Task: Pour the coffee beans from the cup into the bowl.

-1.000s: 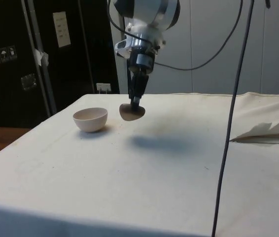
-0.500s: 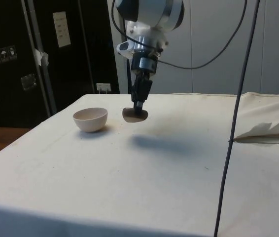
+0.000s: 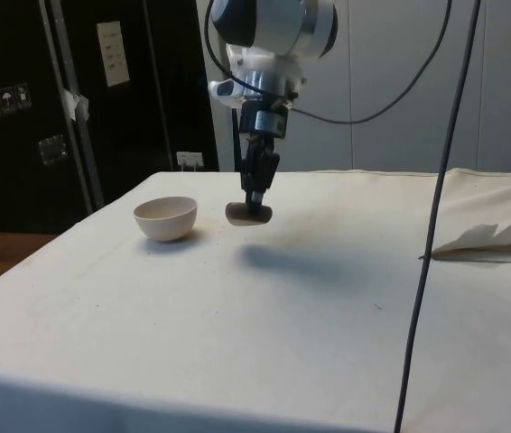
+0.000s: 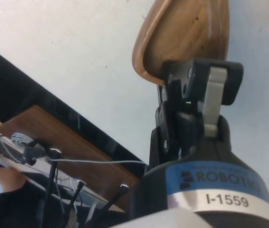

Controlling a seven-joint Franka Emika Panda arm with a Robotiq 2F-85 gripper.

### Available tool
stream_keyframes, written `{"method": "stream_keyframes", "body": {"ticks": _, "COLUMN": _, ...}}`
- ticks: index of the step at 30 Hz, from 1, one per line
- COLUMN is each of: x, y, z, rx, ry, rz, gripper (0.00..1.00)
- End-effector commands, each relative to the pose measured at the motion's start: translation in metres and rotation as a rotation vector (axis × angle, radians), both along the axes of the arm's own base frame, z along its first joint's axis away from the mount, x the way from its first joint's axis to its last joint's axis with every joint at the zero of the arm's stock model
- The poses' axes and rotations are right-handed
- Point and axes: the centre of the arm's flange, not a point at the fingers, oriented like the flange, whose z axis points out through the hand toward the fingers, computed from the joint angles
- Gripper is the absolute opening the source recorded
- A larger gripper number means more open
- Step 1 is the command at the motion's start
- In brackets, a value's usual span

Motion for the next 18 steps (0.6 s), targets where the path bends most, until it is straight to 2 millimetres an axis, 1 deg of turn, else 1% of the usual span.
{"method": "stream_keyframes", "body": {"ticks": 1, "x": -0.001, "y": 0.001, "z": 0.000, "rx": -0.025, "ry": 0.000, "rz": -0.004, "gripper": 0.00}}
{"method": "stream_keyframes", "body": {"ticks": 5, "x": 0.000, "y": 0.004, "z": -0.002, "rx": -0.053, "ry": -0.003, "rz": 0.000, "gripper": 0.00}}
{"method": "stream_keyframes", "body": {"ticks": 6, "x": 0.001, "y": 0.004, "z": -0.001, "rx": -0.033, "ry": -0.004, "rz": 0.005, "gripper": 0.00}}
{"method": "stream_keyframes", "body": {"ticks": 13, "x": 0.002, "y": 0.010, "z": -0.003, "rx": -0.101, "ry": -0.008, "rz": 0.007, "gripper": 0.00}}
{"method": "stream_keyframes", "body": {"ticks": 15, "x": 0.002, "y": 0.009, "z": -0.002, "rx": -0.077, "ry": -0.009, "rz": 0.011, "gripper": 0.00}}
{"method": "stream_keyframes", "body": {"ticks": 18, "x": 0.003, "y": 0.013, "z": -0.003, "rx": -0.123, "ry": -0.010, "rz": 0.010, "gripper": 0.00}}
